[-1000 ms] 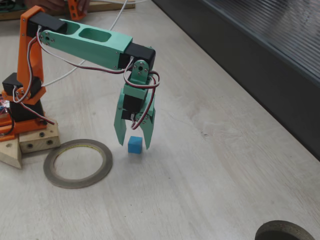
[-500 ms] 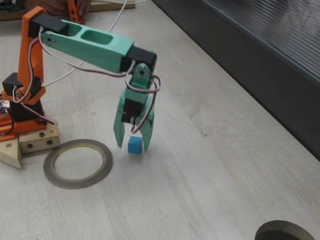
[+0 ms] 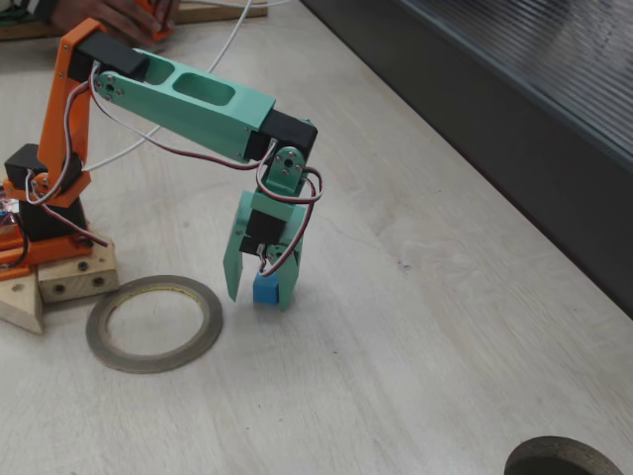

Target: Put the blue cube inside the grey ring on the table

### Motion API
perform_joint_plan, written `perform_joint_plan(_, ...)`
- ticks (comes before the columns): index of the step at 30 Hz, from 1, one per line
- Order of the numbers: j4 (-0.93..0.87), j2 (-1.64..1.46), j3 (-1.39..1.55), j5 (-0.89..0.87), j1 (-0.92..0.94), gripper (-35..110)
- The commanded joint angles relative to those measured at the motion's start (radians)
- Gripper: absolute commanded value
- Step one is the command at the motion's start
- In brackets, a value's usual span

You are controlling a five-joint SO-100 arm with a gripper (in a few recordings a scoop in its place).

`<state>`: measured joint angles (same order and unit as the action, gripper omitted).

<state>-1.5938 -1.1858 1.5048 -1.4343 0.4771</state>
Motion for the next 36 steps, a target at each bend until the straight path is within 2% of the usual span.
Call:
perform_joint_plan(1,-0.018,-0.009,-0.008,-0.014,0.009,41)
perform_joint_plan(15,-0.017,-0.009,-0.009,-0.014,0.008,40)
perform_joint_plan(22,-0.014,-0.009,-0.011,-0.014,0.008,27)
perform_joint_plan(36,-0.014,-0.011,-0.011,-0.014,0.008,27)
